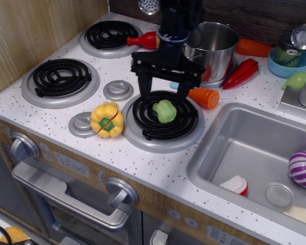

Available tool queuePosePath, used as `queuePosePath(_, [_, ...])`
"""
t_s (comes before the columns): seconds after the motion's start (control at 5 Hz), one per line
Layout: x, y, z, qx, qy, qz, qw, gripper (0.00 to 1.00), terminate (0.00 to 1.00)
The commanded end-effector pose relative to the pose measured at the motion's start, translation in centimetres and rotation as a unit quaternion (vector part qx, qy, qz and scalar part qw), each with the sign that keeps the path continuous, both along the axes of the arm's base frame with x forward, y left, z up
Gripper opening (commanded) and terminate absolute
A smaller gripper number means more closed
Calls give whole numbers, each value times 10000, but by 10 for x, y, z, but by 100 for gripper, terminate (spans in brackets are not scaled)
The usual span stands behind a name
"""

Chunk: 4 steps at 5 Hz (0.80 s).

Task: Put broccoli in pot or pan

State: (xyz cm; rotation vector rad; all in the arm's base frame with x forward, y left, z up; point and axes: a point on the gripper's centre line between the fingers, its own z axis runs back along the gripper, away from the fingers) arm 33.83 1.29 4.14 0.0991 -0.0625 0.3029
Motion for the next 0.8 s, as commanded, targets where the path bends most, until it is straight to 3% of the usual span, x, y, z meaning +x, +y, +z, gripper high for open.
queuePosePath(0.0, [2, 3, -7, -30, -164, -77, 9998, 100, 0])
queuePosePath(0.2, [3, 2, -13, -119, -163, 24, 9998, 100, 0])
queuePosePath(0.4, [3, -4, -12, -45, -174, 114, 9998, 0, 0])
queuePosePath(0.6, [2, -9, -3, 298, -258, 143, 9991, 0, 0])
